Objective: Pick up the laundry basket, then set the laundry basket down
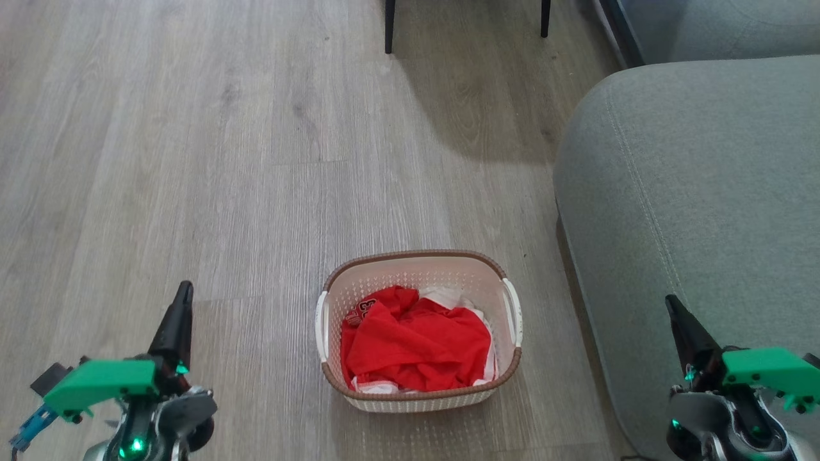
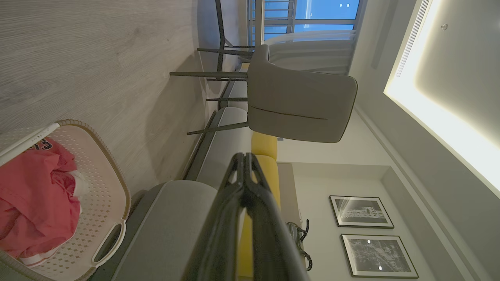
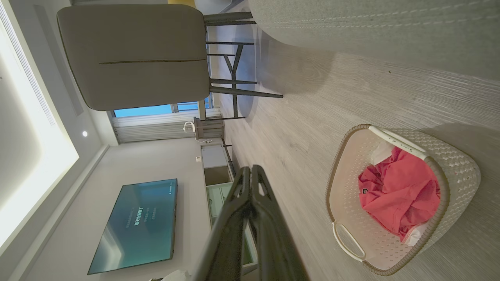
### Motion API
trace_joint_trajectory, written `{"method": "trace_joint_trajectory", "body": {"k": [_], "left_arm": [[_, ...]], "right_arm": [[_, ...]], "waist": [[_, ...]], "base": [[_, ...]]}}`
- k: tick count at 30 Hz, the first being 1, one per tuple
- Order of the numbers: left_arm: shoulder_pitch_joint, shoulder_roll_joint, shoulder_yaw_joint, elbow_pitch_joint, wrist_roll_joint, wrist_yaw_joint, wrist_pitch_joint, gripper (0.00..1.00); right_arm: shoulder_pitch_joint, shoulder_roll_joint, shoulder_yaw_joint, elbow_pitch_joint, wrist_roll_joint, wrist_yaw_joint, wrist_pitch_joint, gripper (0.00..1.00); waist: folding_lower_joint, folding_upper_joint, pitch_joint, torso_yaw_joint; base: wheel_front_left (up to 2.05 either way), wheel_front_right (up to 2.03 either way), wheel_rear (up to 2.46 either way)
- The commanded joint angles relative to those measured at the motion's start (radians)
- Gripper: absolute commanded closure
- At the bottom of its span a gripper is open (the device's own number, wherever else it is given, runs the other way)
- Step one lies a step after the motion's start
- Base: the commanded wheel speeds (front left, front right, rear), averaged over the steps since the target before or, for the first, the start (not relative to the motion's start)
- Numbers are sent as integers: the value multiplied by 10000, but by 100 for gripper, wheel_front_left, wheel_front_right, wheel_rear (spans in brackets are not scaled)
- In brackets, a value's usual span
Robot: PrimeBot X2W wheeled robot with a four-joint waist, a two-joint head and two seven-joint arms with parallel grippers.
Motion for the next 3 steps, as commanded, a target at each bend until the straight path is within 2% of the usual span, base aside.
{"method": "trace_joint_trajectory", "body": {"k": [1,3], "left_arm": [[-483,48,356,-295,92,-67,53,100],[-483,47,357,-295,93,-67,54,100]], "right_arm": [[-497,-84,172,-313,-69,-15,55,100],[-497,-84,171,-313,-70,-15,56,100]], "waist": [[0,0,0,0],[0,0,0,0]], "base": [[0,0,0],[0,0,0]]}}
